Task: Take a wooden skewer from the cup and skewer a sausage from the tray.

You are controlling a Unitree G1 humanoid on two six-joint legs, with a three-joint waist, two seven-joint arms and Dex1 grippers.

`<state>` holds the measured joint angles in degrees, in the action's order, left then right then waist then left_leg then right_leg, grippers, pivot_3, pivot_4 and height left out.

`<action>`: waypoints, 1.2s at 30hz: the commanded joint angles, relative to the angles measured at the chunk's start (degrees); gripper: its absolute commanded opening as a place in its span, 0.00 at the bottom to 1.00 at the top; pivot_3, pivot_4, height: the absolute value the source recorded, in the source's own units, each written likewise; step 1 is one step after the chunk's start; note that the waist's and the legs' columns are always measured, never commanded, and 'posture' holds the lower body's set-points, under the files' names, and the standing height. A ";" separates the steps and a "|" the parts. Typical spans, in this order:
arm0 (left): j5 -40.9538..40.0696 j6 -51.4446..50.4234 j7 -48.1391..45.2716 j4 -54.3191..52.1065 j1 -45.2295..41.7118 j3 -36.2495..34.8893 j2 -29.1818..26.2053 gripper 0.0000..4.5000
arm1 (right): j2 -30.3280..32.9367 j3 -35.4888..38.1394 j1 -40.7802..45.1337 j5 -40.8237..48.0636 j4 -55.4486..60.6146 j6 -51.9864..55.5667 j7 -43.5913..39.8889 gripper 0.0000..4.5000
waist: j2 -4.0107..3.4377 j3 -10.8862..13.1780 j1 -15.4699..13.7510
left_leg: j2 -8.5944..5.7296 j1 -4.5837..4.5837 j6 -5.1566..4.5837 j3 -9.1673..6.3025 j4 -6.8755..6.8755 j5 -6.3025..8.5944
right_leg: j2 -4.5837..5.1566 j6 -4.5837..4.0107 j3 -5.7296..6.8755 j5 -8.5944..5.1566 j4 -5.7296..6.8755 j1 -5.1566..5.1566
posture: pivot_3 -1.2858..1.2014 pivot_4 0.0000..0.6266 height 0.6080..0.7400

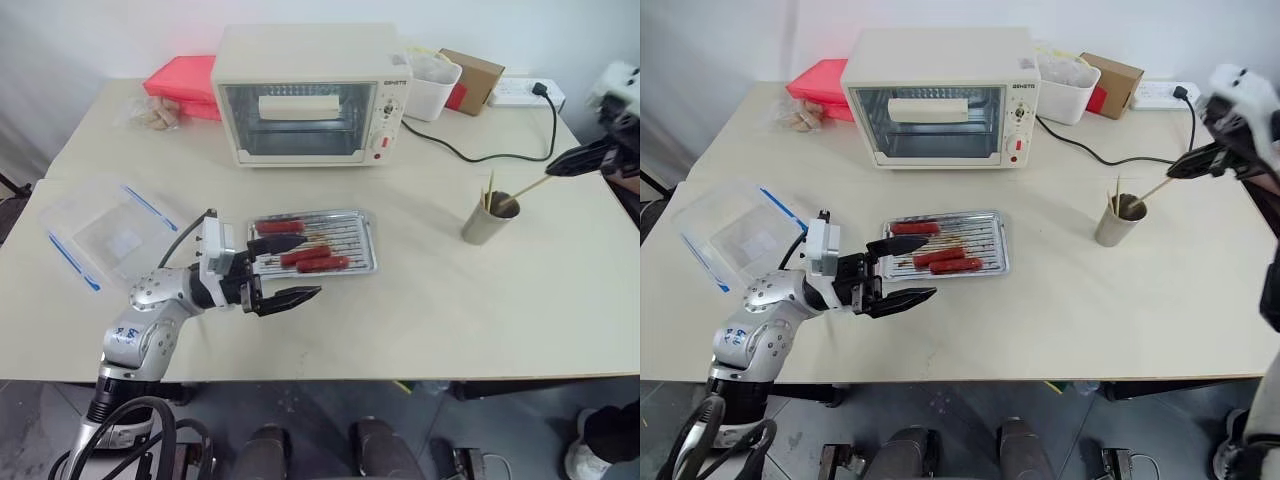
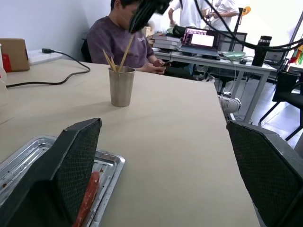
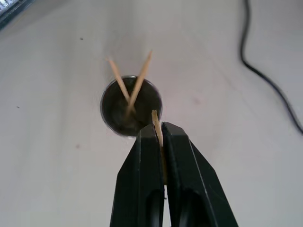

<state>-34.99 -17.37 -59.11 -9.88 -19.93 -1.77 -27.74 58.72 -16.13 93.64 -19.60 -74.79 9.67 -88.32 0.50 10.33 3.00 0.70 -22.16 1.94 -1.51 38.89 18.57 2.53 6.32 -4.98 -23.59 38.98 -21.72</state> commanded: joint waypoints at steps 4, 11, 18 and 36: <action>-0.64 0.88 -1.85 1.93 -1.92 -2.16 -1.46 1.00 | 2.52 -1.47 6.11 9.17 2.79 1.61 -4.18 0.00 | -0.01 0.01 0.39 | 0.02 0.02 0.01 0.04 -0.03 0.00 | -0.04 0.00 -0.03 0.00 0.02 -0.02 | 0.52 0.24 1.00; -4.11 -3.93 -6.14 4.86 -3.45 -6.58 -8.34 1.00 | 12.36 -6.23 -20.39 56.86 47.00 26.19 -4.18 0.00 | -0.08 0.05 0.18 | 0.13 -0.05 0.06 -0.21 0.06 0.07 | -0.01 -0.01 0.19 0.00 0.18 0.06 | 0.52 0.24 1.00; -10.09 -13.40 -9.22 4.59 -2.39 -8.83 -12.00 1.00 | 4.96 8.45 -41.81 71.95 70.52 37.22 1.16 0.00 | -0.07 0.05 -0.35 | 0.09 -0.19 -0.05 -0.39 0.27 0.13 | 0.12 0.00 0.73 0.00 0.18 0.08 | 0.52 0.24 1.00; -11.30 -16.90 -3.97 0.68 -4.31 -4.38 -2.27 1.00 | -17.67 14.49 -45.60 72.64 79.58 41.03 17.25 0.00 | -0.03 0.03 -1.36 | -0.09 -0.19 -0.06 -0.52 0.34 0.13 | 0.75 -0.02 1.73 0.01 0.01 0.10 | 0.52 0.24 1.00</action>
<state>-45.06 -34.42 -63.59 -6.72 -24.09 -6.07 -30.27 41.48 -3.96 46.74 52.57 2.82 51.19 -71.58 0.46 10.36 1.64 0.61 -22.34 1.88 -2.03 39.23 18.70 3.28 6.30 -3.25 -23.59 38.99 -21.61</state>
